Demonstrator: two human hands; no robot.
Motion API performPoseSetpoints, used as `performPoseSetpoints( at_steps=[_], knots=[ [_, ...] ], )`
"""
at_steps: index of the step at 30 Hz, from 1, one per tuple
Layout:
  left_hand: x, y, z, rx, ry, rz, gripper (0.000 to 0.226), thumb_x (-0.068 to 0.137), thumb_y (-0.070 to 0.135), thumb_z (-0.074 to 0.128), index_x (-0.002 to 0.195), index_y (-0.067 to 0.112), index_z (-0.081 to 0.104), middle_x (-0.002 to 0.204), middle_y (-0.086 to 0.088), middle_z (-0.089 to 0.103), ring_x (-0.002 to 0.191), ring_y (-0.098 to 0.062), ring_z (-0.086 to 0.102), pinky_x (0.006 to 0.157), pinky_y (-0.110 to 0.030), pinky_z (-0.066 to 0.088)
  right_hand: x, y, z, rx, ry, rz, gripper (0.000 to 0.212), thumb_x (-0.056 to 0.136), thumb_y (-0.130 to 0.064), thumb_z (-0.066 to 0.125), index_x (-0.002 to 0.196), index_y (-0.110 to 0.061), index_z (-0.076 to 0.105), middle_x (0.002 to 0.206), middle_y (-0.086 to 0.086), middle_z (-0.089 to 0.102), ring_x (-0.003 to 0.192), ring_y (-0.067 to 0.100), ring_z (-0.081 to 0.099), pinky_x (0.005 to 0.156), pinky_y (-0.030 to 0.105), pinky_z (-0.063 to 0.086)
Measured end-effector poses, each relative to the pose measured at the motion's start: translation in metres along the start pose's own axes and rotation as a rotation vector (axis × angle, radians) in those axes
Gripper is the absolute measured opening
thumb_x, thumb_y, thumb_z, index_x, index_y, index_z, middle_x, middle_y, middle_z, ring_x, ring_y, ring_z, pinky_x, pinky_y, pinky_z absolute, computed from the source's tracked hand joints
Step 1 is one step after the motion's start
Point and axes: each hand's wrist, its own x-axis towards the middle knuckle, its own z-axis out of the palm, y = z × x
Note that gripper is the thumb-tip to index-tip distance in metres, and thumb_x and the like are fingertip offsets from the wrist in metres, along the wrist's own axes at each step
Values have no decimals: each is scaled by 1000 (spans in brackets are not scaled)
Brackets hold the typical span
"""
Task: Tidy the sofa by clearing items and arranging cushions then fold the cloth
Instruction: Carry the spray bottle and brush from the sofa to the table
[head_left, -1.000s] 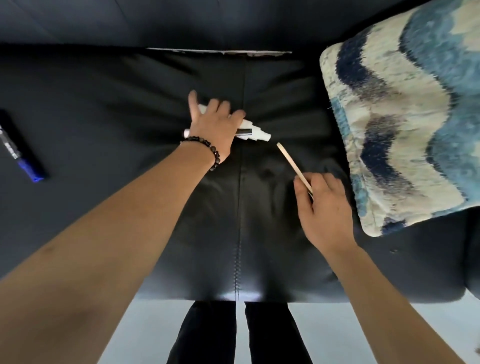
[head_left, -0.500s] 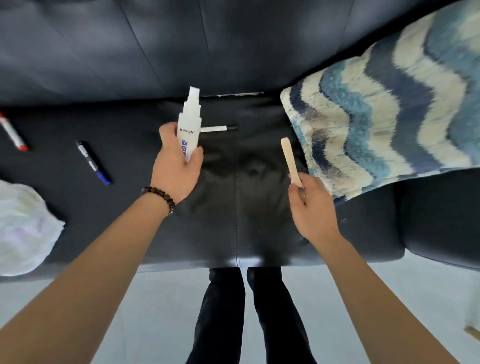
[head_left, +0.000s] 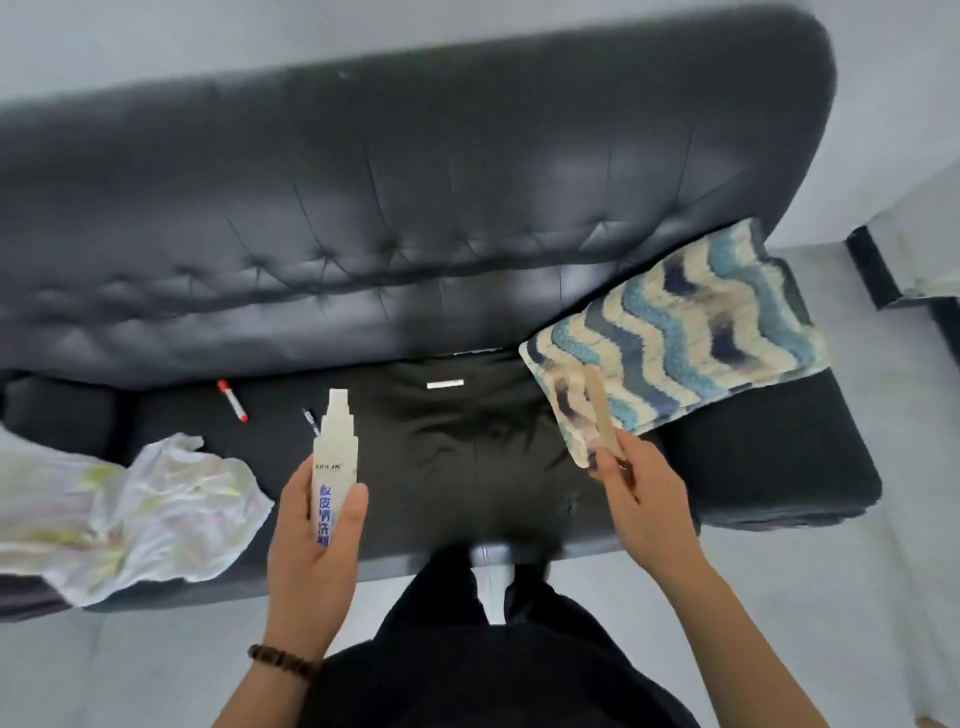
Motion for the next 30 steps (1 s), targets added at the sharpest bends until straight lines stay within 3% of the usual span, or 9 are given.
performPoseSetpoints(
  at_steps=[3, 6, 10, 14, 17, 20, 24, 27, 30],
  knots=[
    [-13, 7, -32, -74, 64, 33, 29, 93, 29, 59, 119, 36, 49, 95, -2, 61, 75, -22, 61, 55, -22, 52, -37, -16, -13, 140, 119, 25, 15, 100, -30, 52, 111, -26, 62, 90, -10, 66, 86, 8, 66, 75, 37, 55],
    [-10, 9, -55, -127, 65, 101, 34, 92, 23, 61, 124, 26, 49, 90, 3, 61, 68, -23, 59, 43, -17, 46, -73, -33, -16, 227, 246, 44, 19, 98, -26, 57, 116, -31, 58, 88, -10, 69, 83, 8, 68, 73, 35, 56],
    [-3, 12, -72, -146, -32, 174, 36, 92, 24, 62, 124, 27, 48, 94, -2, 62, 69, -21, 60, 46, -23, 49, -126, -52, -10, 277, 404, 139, 30, 97, -24, 59, 120, -41, 51, 84, -19, 70, 79, 4, 67, 62, 20, 52],
    [-2, 5, -62, -105, -232, 253, 43, 90, 26, 63, 129, 27, 46, 105, -2, 61, 81, -23, 63, 56, -27, 48, -187, -44, 8, 287, 512, 321, 27, 96, -23, 60, 117, -38, 53, 85, -12, 70, 76, 10, 67, 66, 32, 54],
    [-18, -3, -37, -63, -425, 290, 40, 89, 29, 63, 125, 34, 45, 105, 3, 61, 88, -27, 63, 64, -31, 54, -253, -28, 16, 344, 652, 459, 23, 96, -22, 60, 115, -34, 57, 90, -9, 72, 79, -1, 68, 71, 22, 48],
    [-59, 2, -8, -14, -615, 367, 50, 86, 38, 64, 132, 33, 45, 114, 1, 61, 98, -25, 63, 77, -41, 55, -333, -12, 16, 404, 824, 593, 21, 94, -23, 62, 113, -33, 60, 89, -10, 73, 76, -3, 70, 71, 20, 51],
    [-145, 23, 27, 17, -847, 508, 63, 80, 46, 62, 137, 27, 41, 116, 1, 59, 97, -21, 63, 69, -32, 53, -432, 23, 9, 464, 1058, 729, 19, 93, -24, 64, 108, -35, 59, 83, -11, 74, 71, -6, 68, 67, 14, 50],
    [-220, 24, 53, 34, -964, 642, 64, 80, 47, 61, 137, 25, 42, 119, 1, 58, 101, -23, 63, 77, -37, 56, -499, 60, 5, 542, 1218, 773, 23, 94, -18, 63, 113, -29, 58, 89, -5, 73, 68, -8, 66, 65, 2, 45],
    [-304, 8, 85, 73, -1031, 702, 64, 82, 43, 61, 138, 22, 40, 120, -1, 56, 97, -24, 63, 61, -24, 57, -567, 107, -1, 612, 1276, 811, 25, 94, -15, 62, 115, -27, 58, 91, -3, 73, 71, -6, 68, 65, 13, 48]
  ],
)
